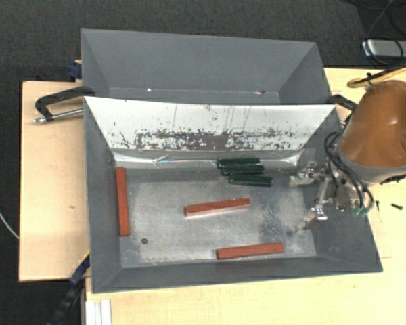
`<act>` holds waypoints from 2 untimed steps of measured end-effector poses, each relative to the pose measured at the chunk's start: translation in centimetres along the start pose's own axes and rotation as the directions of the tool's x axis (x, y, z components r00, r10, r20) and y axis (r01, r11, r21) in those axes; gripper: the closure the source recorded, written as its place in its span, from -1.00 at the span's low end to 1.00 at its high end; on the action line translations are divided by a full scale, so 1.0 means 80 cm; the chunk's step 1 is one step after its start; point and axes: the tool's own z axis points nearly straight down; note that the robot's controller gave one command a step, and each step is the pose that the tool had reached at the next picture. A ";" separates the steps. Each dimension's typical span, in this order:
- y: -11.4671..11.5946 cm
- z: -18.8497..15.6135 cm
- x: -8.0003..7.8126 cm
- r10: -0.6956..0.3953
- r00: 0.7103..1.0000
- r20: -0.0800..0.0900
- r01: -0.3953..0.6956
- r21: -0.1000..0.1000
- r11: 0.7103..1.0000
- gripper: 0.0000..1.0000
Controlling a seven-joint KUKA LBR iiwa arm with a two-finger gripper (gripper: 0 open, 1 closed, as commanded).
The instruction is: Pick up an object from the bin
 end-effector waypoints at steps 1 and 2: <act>0.097 0.026 0.009 0.054 0.999 -0.006 -0.054 -0.001 0.999 -1.00; 0.117 0.051 -0.017 -0.071 0.997 -0.001 0.071 -0.002 0.997 -1.00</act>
Offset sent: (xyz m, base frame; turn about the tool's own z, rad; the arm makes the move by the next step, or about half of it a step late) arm 0.0251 0.0859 -0.0501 -0.1041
